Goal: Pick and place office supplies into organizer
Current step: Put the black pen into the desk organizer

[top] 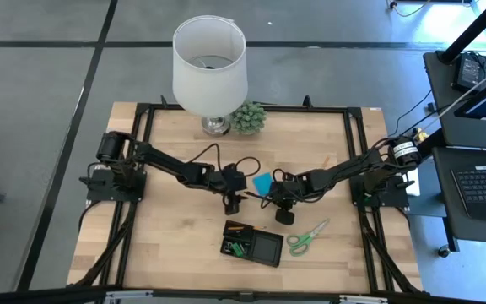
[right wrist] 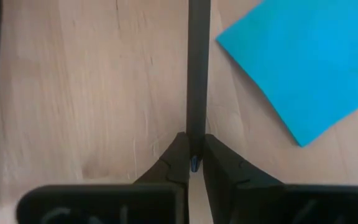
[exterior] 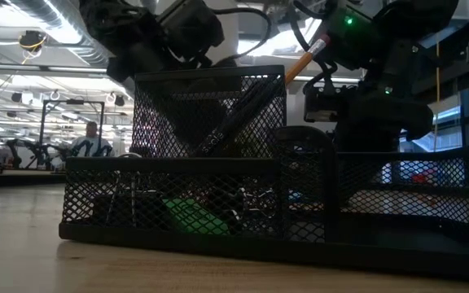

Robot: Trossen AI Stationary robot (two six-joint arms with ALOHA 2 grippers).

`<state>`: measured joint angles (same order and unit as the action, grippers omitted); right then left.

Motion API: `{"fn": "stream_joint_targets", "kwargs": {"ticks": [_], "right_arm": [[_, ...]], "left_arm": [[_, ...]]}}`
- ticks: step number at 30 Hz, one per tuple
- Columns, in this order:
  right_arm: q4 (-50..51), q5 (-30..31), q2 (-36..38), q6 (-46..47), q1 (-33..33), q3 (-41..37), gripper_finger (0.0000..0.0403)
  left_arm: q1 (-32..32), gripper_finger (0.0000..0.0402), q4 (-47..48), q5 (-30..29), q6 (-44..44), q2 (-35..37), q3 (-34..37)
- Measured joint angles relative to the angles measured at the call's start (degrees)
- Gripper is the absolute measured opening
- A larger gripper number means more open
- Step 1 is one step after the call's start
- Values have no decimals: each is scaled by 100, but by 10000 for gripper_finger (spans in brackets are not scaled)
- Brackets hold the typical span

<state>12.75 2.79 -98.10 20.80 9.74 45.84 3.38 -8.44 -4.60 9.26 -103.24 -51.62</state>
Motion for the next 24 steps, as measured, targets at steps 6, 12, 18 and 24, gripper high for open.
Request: {"fn": "stream_joint_targets", "kwargs": {"ticks": [6,12,18,24], "right_arm": [[-65,-2,-7,-10,0,-4,31],[-309,-9,-14,-16,0,-13,31],[-558,-17,-30,-23,0,-17,31],[-581,-17,-33,-19,0,-17,31]], "left_arm": [[-9,172,-97,177,2,2,-4],[-11,144,-84,179,2,2,-4],[-11,117,-80,179,2,2,-4],[-11,106,-69,179,2,2,-4]]}}
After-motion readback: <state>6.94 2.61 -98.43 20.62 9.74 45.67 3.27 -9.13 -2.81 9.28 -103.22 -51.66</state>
